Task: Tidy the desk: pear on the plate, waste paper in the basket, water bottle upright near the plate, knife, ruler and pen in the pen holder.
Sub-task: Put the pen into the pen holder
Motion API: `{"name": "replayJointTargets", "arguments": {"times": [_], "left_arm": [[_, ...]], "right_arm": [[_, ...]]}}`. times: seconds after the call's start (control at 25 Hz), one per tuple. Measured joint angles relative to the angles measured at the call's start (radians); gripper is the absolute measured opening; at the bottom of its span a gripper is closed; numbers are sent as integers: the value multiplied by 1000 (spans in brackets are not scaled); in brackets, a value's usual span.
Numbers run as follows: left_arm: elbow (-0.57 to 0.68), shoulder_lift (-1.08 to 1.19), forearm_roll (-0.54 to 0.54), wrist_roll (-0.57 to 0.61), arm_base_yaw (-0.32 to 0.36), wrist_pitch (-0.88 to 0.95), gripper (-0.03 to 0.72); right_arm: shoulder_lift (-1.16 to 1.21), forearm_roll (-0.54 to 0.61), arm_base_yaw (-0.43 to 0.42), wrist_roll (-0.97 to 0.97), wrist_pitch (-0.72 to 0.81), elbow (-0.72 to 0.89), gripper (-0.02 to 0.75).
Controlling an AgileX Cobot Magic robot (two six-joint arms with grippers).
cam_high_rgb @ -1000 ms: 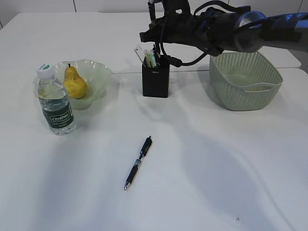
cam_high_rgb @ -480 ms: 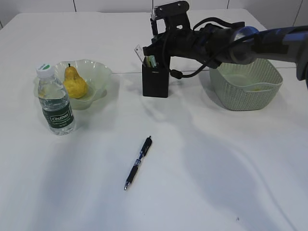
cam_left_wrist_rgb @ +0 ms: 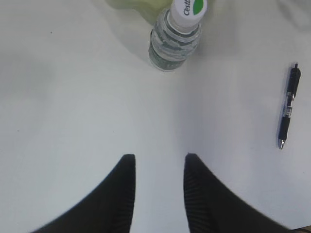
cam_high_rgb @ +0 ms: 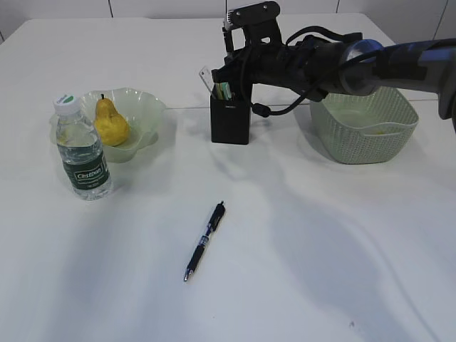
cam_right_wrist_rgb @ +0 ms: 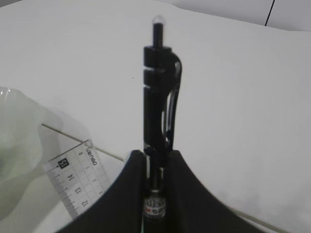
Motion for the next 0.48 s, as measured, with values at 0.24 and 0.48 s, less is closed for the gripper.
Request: {"name": "replayJointTargets", "arguments": {"times": [0.24,0.48], "left_arm": [[0,0,-5,0,0,0,237],[0,0,-5,0,0,0,237]], "right_arm": [[0,0,0,0,0,0,92],[4,0,0,0,0,0,92]]}}
